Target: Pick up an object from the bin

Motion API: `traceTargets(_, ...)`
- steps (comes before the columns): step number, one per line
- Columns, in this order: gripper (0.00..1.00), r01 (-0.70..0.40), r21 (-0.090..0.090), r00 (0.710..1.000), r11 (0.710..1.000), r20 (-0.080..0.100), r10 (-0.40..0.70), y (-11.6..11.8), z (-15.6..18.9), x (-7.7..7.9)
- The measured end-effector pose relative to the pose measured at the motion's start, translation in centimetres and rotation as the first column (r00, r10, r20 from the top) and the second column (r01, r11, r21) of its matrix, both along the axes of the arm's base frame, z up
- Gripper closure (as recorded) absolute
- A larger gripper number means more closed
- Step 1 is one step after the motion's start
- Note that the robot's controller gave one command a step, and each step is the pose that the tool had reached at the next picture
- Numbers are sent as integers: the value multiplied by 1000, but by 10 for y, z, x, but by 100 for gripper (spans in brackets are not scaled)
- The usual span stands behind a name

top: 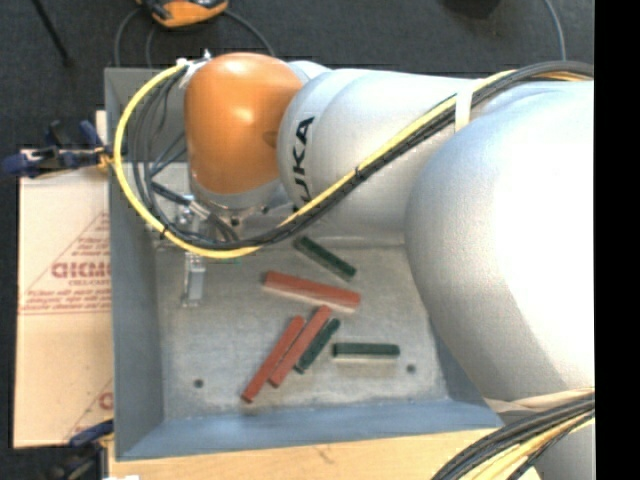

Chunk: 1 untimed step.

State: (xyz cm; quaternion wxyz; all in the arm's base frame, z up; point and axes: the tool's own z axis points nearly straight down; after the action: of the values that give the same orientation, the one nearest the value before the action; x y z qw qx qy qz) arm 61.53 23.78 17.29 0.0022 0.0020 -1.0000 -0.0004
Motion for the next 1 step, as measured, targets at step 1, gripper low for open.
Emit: traceTargets(1, 0, 4, 2, 1000, 1000, 8, -4, -1, 5, 2)
